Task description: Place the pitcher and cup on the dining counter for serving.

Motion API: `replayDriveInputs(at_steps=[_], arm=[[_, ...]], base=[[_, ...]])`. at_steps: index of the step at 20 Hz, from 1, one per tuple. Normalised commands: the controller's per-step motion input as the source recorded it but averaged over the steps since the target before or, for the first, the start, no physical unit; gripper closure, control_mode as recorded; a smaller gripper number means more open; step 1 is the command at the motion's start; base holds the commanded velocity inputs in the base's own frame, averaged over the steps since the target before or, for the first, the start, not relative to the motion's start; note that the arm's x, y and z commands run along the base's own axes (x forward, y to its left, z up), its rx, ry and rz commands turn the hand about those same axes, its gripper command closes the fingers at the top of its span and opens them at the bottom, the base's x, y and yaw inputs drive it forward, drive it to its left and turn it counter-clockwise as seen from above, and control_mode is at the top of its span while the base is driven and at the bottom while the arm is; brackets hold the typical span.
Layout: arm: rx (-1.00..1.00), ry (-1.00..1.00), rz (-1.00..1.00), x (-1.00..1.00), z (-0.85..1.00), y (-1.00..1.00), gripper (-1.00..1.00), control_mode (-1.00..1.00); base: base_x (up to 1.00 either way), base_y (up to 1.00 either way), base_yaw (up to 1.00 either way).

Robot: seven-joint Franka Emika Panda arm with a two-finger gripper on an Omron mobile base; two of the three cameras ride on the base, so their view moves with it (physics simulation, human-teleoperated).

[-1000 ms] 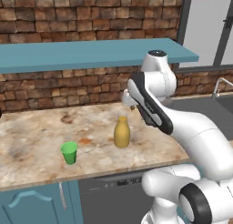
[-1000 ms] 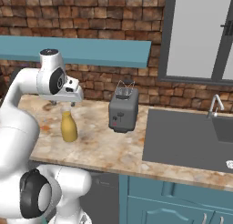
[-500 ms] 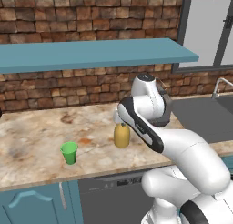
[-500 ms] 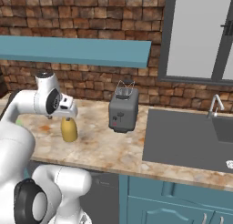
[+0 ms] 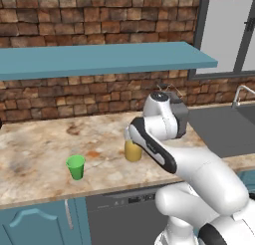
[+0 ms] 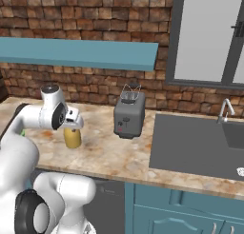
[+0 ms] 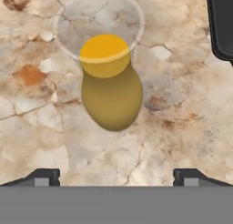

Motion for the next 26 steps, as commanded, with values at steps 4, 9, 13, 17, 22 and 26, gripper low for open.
replayDriveInputs(at_steps=[4, 9, 13, 17, 22, 26], arm=[[0.0, 0.0, 0.0, 0.21, -0.1, 0.02, -1.0, -1.0], [0.0, -0.02, 0.0, 0.24, -0.06, 0.14, -1.0, -1.0], [0.0, -0.04, 0.0, 0.24, -0.11, 0.27, -1.0, -1.0], [0.0, -0.05, 0.0, 0.31, -0.13, 0.21, -1.0, -1.0], [0.0, -0.08, 0.0, 0.24, -0.21, 0.01, -1.0, -1.0], [0.0, -0.05, 0.0, 0.05, -0.19, -0.01, -1.0, -1.0]], base=[[0.0, 0.0, 0.0], [0.0, 0.0, 0.0], [0.0, 0.0, 0.0], [0.0, 0.0, 0.0], [0.0, 0.0, 0.0], [0.0, 0.0, 0.0]])
